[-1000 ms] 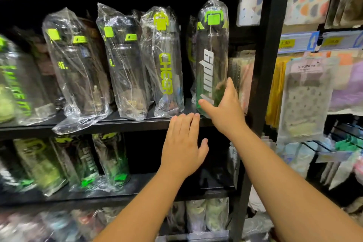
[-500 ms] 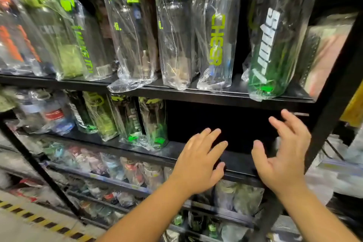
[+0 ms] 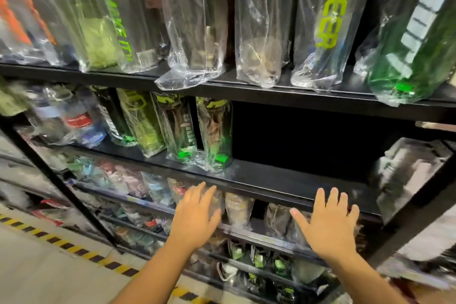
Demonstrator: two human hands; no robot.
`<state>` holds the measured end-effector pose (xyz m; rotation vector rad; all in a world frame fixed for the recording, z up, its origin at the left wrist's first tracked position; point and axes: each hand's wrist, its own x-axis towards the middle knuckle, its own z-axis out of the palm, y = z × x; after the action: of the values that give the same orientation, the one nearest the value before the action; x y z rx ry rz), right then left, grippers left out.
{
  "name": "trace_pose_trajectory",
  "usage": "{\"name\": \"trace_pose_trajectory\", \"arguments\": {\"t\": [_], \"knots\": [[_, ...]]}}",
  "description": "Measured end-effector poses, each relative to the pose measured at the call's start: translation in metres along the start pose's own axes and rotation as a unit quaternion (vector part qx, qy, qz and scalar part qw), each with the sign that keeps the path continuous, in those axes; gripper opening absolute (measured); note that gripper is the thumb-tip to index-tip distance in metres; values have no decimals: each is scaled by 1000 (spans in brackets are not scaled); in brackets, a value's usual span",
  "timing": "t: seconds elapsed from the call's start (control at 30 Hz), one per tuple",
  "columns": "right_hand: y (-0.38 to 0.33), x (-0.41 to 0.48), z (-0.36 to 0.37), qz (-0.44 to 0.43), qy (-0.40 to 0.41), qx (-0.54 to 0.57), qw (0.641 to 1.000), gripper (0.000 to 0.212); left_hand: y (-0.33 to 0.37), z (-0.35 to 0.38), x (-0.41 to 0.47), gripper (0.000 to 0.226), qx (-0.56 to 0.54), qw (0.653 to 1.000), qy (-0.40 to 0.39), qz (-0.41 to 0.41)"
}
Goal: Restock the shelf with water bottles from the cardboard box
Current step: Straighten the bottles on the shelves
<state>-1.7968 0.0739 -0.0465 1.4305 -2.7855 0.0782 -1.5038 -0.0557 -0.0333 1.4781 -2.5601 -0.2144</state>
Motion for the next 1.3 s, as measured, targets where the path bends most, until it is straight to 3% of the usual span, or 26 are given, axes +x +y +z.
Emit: {"name": "trace_pose_trajectory", "arguments": {"t": [0.13, 0.3, 0.43, 0.6, 0.7, 0.8, 0.87, 1.07, 1.3], "knots": [[-36, 6, 2, 50, 3, -14, 999, 119, -45, 2, 27, 81, 1, 1000, 2, -3], [-90, 13, -3, 91, -17, -21, 995, 117, -101, 7, 48, 61, 38, 997, 7, 59], [-142, 23, -3, 79, -8, 15, 997, 116, -150, 13, 65, 55, 17, 993, 71, 96], [-206, 32, -10, 58, 22, 176, 982, 109, -210, 15, 73, 51, -3, 975, 152, 162], [-246, 38, -23, 36, 11, 306, 951, 108, -242, 12, 76, 49, 19, 960, 204, 191], [-274, 51, -33, 89, 44, 386, 917, 117, -258, 13, 78, 53, 40, 945, 222, 237], [-286, 56, -39, 122, 61, 395, 908, 120, -258, 17, 79, 56, 31, 953, 206, 219], [-305, 65, -44, 165, 87, 364, 913, 88, -248, 24, 77, 65, -1, 978, 124, 166], [-296, 65, -30, 140, 134, 373, 907, 58, -252, 24, 74, 61, -17, 967, 162, 198]]}}
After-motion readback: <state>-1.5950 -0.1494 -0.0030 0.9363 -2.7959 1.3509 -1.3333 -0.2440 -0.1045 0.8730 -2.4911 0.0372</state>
